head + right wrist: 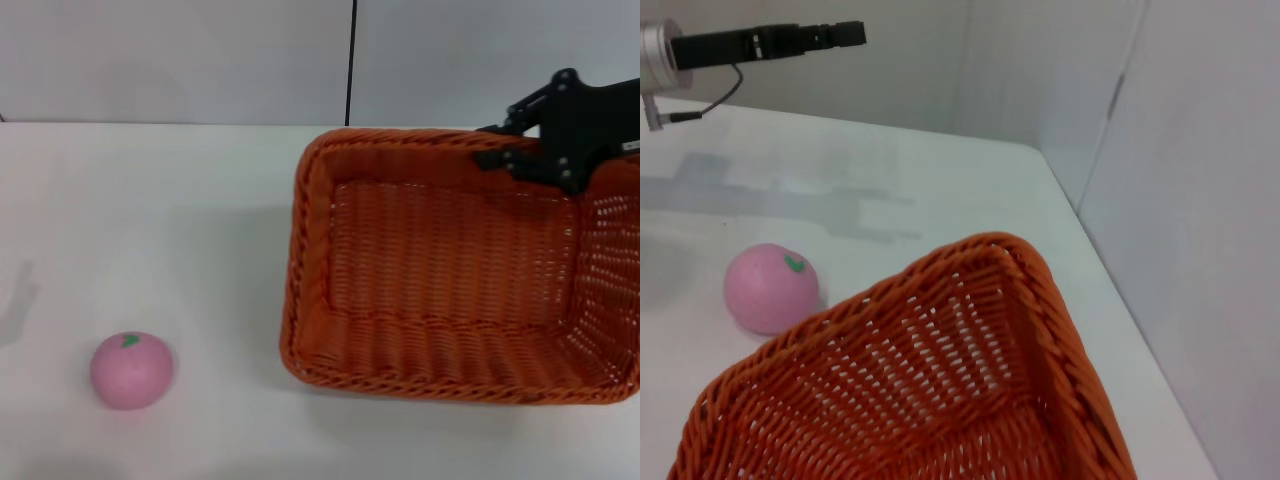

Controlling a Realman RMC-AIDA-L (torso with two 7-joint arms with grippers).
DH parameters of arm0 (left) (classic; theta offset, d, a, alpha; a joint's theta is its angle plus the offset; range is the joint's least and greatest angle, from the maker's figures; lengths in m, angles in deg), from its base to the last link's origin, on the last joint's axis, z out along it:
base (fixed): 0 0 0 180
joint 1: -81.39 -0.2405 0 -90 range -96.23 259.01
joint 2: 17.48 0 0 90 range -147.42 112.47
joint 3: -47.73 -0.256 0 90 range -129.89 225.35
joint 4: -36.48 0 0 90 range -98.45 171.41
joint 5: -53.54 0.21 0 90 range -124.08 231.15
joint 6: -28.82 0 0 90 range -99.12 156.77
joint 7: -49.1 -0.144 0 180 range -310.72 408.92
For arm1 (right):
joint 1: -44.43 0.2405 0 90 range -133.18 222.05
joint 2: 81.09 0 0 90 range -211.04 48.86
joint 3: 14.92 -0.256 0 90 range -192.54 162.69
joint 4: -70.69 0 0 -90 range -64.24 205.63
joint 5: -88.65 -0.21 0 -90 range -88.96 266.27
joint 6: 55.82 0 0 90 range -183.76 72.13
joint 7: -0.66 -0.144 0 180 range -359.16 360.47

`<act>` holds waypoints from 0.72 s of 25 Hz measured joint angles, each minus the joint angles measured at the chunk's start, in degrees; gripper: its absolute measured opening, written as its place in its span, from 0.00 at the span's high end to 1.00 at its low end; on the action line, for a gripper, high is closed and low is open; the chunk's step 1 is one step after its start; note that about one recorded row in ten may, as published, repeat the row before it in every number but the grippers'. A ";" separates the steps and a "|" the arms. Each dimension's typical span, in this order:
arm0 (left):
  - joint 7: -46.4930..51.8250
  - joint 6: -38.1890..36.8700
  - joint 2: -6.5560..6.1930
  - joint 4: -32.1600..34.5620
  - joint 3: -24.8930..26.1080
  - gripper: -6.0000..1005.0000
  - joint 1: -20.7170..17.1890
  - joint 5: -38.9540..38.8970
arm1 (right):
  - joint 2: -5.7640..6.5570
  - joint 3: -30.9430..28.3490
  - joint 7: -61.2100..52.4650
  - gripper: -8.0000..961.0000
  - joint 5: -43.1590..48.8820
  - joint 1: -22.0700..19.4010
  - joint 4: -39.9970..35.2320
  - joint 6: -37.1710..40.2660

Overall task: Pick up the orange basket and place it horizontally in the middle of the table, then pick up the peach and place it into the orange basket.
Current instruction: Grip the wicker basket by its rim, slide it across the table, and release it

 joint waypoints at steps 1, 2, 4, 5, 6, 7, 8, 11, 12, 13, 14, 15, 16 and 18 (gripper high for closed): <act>0.02 0.23 0.02 0.00 -0.02 0.17 -0.15 0.00 | -0.43 0.01 1.24 0.78 -0.10 0.10 0.21 -0.47; 0.07 0.50 0.06 0.00 -0.05 0.17 -0.37 0.00 | -0.84 0.04 2.51 0.78 -0.25 0.17 0.36 -1.15; 0.13 0.75 0.10 0.00 -0.13 0.17 -0.55 0.00 | -1.57 0.06 4.67 0.78 -0.50 0.20 0.68 -2.44; 0.18 0.84 0.11 0.01 -0.39 0.17 -0.76 0.00 | -2.06 0.09 6.80 0.78 -1.05 0.24 1.45 -3.33; 0.18 0.84 0.11 0.01 -0.39 0.17 -0.76 0.00 | -2.06 0.09 6.80 0.77 -1.05 0.24 1.45 -3.33; 0.19 0.85 0.12 0.01 -0.57 0.17 -0.83 0.00 | -2.15 0.12 7.65 0.77 -1.62 0.25 2.04 -3.63; 0.19 0.85 0.12 0.01 -0.72 0.17 -0.85 0.00 | -2.22 0.20 8.42 0.77 -2.26 0.30 2.84 -4.08; 0.21 0.79 0.18 0.01 -0.98 0.17 -0.87 0.00 | -2.45 1.11 9.40 0.76 -3.05 0.43 4.15 -5.84; 0.21 0.78 0.20 0.01 -1.00 0.17 -0.88 0.00 | -2.61 1.72 9.49 0.76 -3.07 0.44 4.21 -6.62; 0.22 0.78 0.22 0.00 -1.00 0.17 -0.88 0.00 | -2.82 2.33 9.66 0.76 -3.14 0.39 4.21 -7.57; 0.22 0.79 0.23 -0.05 -1.01 0.17 -0.89 0.00 | -3.09 2.87 9.93 0.76 -3.23 0.30 4.20 -8.54; 0.23 0.79 0.23 -0.11 -1.02 0.17 -0.89 0.00 | -3.35 3.14 10.51 0.76 -3.35 0.16 4.18 -9.45; 0.23 0.79 0.23 -0.16 -1.07 0.17 -0.86 0.00 | -3.57 3.29 11.01 0.75 -3.44 0.08 4.17 -10.15; 0.24 0.78 0.23 -0.29 -1.27 0.17 -0.75 0.00 | -3.90 3.52 12.07 0.75 -3.63 0.01 4.26 -11.25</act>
